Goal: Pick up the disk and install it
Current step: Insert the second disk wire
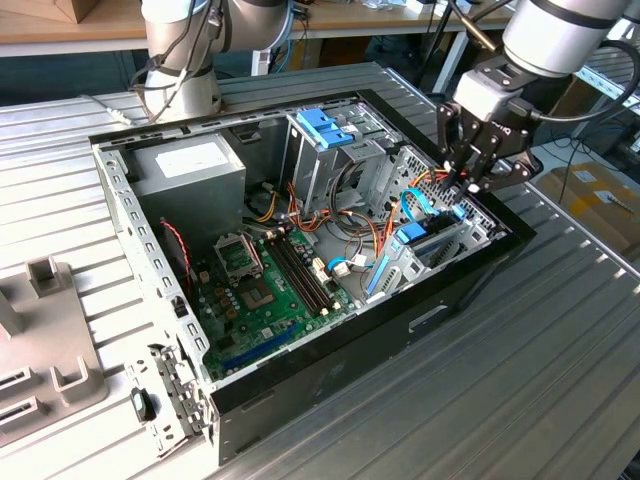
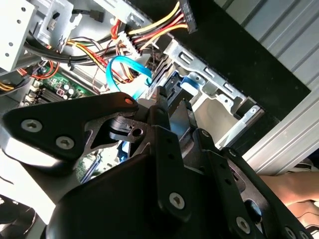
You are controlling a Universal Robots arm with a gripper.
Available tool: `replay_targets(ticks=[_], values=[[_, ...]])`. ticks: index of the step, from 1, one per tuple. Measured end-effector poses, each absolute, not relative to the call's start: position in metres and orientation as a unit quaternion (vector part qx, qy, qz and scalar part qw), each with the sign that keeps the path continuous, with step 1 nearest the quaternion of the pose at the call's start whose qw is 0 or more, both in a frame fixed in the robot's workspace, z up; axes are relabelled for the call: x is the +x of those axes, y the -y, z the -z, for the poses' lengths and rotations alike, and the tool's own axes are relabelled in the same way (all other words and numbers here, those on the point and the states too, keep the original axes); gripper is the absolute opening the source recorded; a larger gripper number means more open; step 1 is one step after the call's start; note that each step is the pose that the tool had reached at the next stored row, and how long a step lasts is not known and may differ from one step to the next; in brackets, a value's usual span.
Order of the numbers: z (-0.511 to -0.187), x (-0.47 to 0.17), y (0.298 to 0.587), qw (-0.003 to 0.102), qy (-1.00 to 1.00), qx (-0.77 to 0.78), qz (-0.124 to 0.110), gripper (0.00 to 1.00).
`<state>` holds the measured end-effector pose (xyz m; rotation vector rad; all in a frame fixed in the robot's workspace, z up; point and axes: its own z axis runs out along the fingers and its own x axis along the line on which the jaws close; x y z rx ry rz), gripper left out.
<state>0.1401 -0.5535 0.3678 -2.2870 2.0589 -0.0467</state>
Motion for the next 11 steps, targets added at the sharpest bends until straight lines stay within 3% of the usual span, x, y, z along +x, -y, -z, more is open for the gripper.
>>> replay_targets(ticks=[11], values=[[-0.3680,0.1414,0.5534,0.032,-0.669,-0.743,0.015,0.29]])
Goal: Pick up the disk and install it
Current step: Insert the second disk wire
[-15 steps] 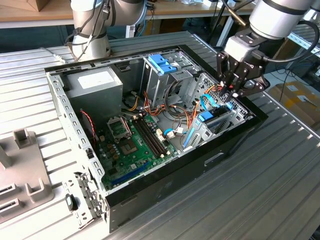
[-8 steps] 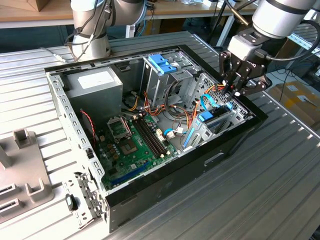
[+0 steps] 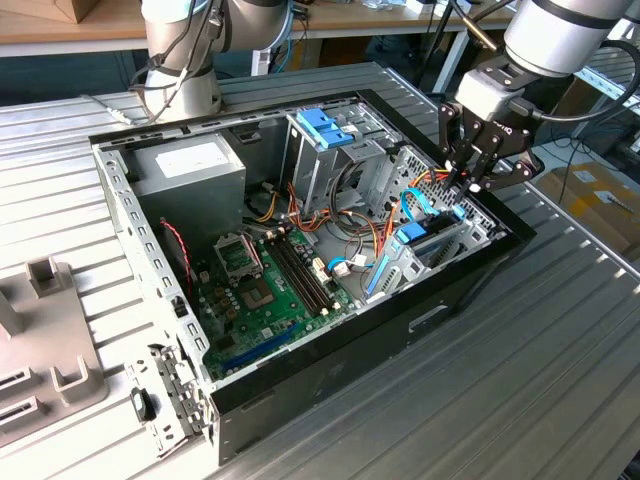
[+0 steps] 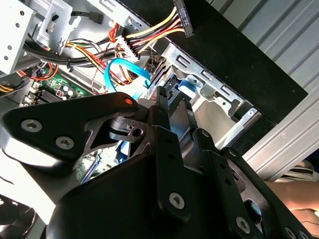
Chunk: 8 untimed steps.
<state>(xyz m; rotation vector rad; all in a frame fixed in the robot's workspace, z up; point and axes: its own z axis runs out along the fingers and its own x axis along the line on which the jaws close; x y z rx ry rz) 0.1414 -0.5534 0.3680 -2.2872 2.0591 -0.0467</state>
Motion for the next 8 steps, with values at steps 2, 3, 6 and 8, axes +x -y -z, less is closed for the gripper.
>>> replay_targets(ticks=[2,3,6,8], values=[[-0.3692,0.1414,0.5534,0.032,-0.668,-0.743,0.015,0.29],[-0.3696,0.1414,0.5534,0.032,-0.668,-0.743,0.015,0.29],[-0.3699,0.1418,0.5534,0.032,-0.665,-0.746,0.015,0.29],[-0.3699,0.1434,0.5534,0.032,-0.657,-0.753,0.014,0.29]])
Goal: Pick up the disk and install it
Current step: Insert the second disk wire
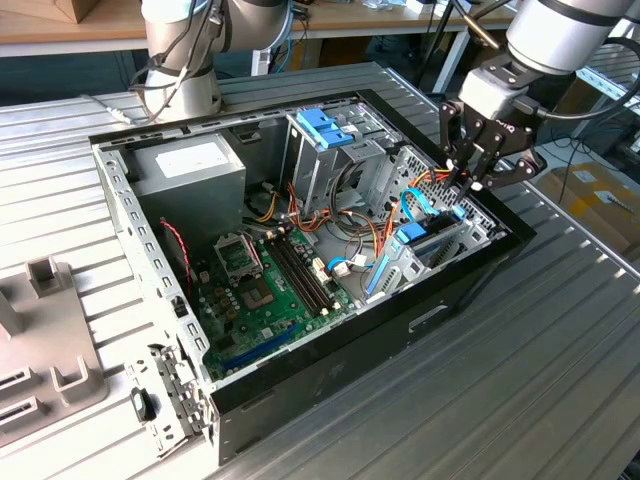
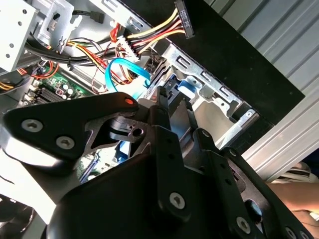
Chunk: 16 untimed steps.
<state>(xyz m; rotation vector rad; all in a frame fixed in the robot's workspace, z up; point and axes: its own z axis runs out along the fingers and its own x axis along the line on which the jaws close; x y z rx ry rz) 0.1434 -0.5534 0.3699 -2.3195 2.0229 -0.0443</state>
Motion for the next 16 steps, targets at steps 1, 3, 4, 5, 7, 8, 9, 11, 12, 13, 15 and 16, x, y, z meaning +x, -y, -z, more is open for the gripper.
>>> replay_targets(ticks=[1,3,4,5,7,8,9,11,12,13,15,16], values=[[-0.3699,0.1440,0.5534,0.032,-0.653,-0.756,0.014,0.29],[-0.3698,0.1452,0.5534,0.032,-0.645,-0.763,0.014,0.29],[-0.3699,0.1457,0.5534,0.032,-0.641,-0.766,0.014,0.29],[-0.3698,0.1463,0.5534,0.032,-0.636,-0.771,0.013,0.29],[-0.3698,0.1480,0.5534,0.032,-0.623,-0.781,0.013,0.29],[-0.3698,0.1485,0.5534,0.032,-0.618,-0.786,0.012,0.29],[-0.3699,0.1493,0.5534,0.032,-0.610,-0.792,0.012,0.29],[-0.3699,0.1503,0.5534,0.033,-0.596,-0.802,0.012,0.29],[-0.3698,0.1508,0.5534,0.033,-0.586,-0.810,0.011,0.29],[-0.3699,0.1510,0.5534,0.033,-0.579,-0.815,0.011,0.29],[-0.3698,0.1515,0.5534,0.033,-0.563,-0.826,0.010,0.29],[-0.3698,0.1516,0.5534,0.033,-0.559,-0.829,0.010,0.29]])
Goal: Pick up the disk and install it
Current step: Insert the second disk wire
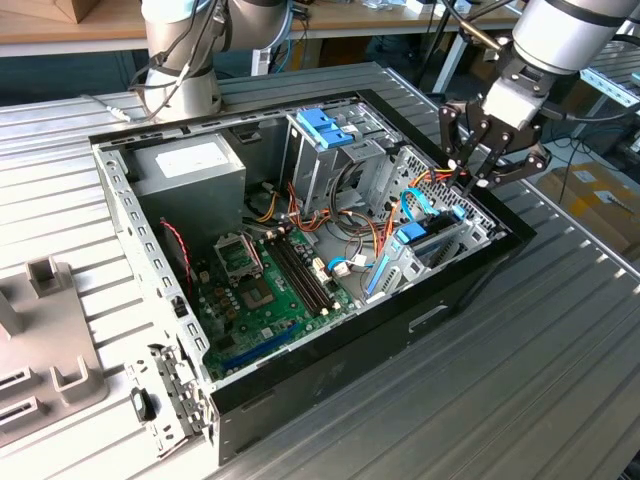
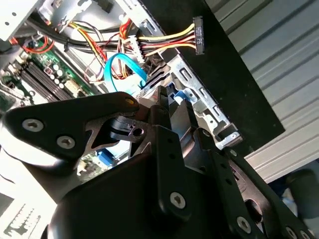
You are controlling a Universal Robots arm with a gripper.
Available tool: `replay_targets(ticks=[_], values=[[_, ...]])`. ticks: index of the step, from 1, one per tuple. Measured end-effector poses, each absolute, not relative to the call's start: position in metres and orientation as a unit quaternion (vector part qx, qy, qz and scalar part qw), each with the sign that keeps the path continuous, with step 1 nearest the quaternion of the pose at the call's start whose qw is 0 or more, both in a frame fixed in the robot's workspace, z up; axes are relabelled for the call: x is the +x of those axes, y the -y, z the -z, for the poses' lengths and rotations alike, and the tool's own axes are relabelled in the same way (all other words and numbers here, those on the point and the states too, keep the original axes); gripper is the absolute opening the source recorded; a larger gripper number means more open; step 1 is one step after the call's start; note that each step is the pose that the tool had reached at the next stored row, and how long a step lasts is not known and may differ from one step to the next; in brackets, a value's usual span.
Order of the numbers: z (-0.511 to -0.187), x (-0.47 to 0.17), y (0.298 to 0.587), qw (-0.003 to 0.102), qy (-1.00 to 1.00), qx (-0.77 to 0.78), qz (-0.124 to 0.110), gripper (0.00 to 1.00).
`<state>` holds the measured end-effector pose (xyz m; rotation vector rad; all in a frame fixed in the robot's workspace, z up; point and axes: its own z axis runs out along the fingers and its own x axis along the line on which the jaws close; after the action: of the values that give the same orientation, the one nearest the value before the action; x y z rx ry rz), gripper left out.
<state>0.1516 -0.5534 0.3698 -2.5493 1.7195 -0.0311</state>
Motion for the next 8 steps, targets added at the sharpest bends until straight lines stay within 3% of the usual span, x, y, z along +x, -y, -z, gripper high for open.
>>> replay_targets(ticks=[8], values=[[-0.3700,0.1516,0.5530,0.032,-0.552,-0.833,0.011,0.29]])
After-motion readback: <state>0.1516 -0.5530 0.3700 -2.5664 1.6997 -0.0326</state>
